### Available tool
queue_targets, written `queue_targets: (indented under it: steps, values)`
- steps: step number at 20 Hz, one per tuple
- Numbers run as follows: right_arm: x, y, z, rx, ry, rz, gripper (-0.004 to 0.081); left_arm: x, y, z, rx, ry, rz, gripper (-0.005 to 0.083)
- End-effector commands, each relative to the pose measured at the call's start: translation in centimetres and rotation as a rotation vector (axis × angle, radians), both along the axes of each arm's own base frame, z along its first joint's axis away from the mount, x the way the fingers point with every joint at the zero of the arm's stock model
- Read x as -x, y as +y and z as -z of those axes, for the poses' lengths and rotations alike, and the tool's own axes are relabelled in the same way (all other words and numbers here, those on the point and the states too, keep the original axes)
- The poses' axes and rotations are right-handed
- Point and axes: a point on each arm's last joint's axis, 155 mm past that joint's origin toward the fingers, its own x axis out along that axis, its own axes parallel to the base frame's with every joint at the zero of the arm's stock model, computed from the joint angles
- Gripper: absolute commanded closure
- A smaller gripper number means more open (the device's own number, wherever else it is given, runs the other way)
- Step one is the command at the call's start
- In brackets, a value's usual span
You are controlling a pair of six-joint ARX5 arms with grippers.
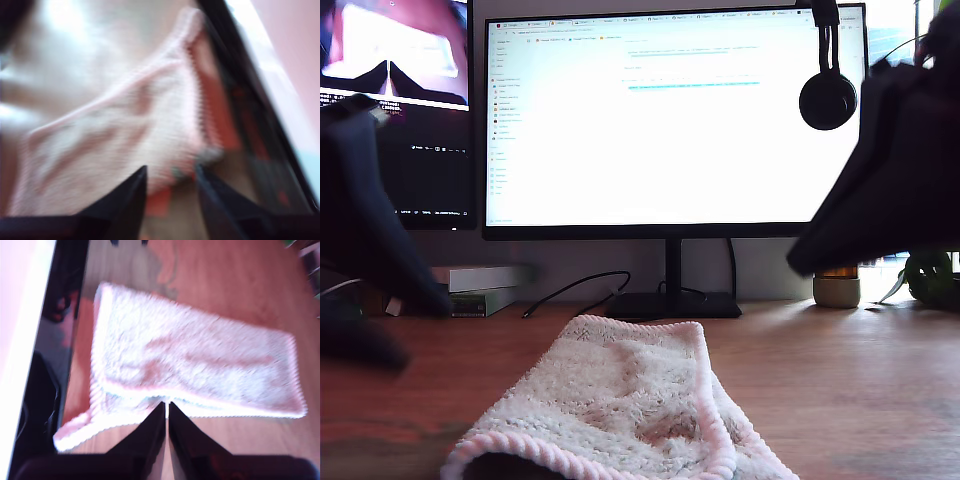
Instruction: Fold the tea towel to a neat square and place it to the right
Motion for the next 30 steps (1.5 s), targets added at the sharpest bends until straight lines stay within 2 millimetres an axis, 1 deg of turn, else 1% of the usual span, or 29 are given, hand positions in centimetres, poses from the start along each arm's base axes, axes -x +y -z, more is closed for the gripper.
queue_targets:
  steps: [1, 2, 4, 8, 11, 13, 17, 24, 28, 30]
  values:
    - [0.1, -0.1, 0.7, 0.013, 0.012, 0.000, 0.0781, 0.8, 0.7, 2.2, -0.092, -0.003, 0.078, 0.0411]
    - [0.0, -0.1, 0.9, 0.019, 0.017, 0.001, 0.0781, 0.9, 0.7, 2.7, -0.119, -0.022, 0.117, 0.0411]
    - [0.1, -0.2, 1.1, 0.024, 0.022, 0.001, 0.0781, 0.8, 0.2, 3.0, -0.140, -0.078, 0.184, 0.0414]
    - [0.1, -0.2, 1.1, 0.024, 0.022, 0.002, 0.0781, -0.1, -0.2, 3.3, -0.157, -0.135, 0.194, 0.0416]
    - [0.1, -0.2, 1.1, 0.023, 0.023, 0.003, 0.0781, -0.2, -0.3, 4.2, -0.184, -0.143, 0.224, 0.0418]
    - [0.1, -0.2, 1.1, 0.023, 0.025, 0.004, 0.0781, -0.4, -0.6, 4.5, -0.190, -0.149, 0.233, 0.0438]
    - [0.1, -0.2, 1.1, 0.016, 0.044, 0.021, 0.0781, -1.0, -1.3, 4.3, -0.167, -0.172, 0.230, 0.0454]
    - [0.2, -0.2, 1.2, 0.019, 0.047, 0.021, 0.0781, -0.8, -1.4, 4.9, -0.170, -0.152, 0.243, 0.0454]
    - [0.2, -0.3, 1.3, 0.021, 0.049, 0.021, 0.0781, -0.4, -2.2, 5.1, -0.159, -0.156, 0.269, 0.0454]
    - [0.2, -0.3, 1.3, 0.021, 0.049, 0.021, 0.0781, -0.3, -2.2, 5.5, -0.165, -0.144, 0.274, 0.0455]
